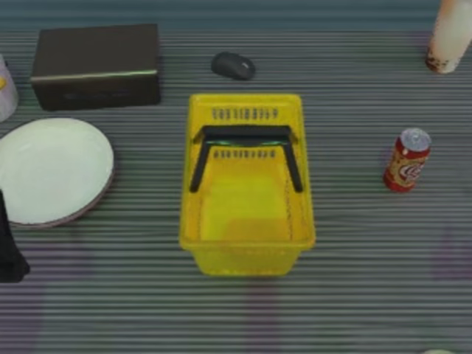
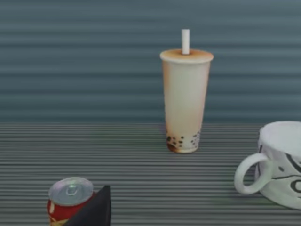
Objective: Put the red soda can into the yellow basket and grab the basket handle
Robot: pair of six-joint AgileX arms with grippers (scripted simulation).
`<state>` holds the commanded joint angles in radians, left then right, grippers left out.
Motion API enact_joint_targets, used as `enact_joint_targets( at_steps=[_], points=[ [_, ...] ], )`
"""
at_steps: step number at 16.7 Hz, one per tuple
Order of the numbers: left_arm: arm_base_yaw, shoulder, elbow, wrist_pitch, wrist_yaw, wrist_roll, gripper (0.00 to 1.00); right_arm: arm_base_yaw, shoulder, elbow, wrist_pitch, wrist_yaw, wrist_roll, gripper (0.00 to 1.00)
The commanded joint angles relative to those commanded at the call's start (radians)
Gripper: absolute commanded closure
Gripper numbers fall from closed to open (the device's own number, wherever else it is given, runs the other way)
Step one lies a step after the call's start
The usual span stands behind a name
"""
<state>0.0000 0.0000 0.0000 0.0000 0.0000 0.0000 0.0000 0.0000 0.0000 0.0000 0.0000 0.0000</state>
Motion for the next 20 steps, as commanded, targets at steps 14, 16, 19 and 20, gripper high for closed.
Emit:
enact_joint_targets(
  at_steps=[14, 16, 19, 20],
  points=[
    [0.0, 0.0, 0.0, 0.0, 0.0, 0.0, 0.0, 0.091, 0.775, 0.691, -0.472, -0.002, -0.196, 0.0],
    [0.0, 0.0, 0.0, 0.0, 0.0, 0.0, 0.0, 0.112, 0.997, 0.878, -0.594, -0.001, -0.246, 0.0],
    [0.0, 0.0, 0.0, 0.0, 0.0, 0.0, 0.0, 0.145, 1.333, 1.162, -0.775, 0.001, -0.322, 0.0],
    [0.0, 0.0, 0.0, 0.0, 0.0, 0.0, 0.0, 0.155, 1.442, 1.253, -0.833, 0.002, -0.346, 0.0]
  ],
)
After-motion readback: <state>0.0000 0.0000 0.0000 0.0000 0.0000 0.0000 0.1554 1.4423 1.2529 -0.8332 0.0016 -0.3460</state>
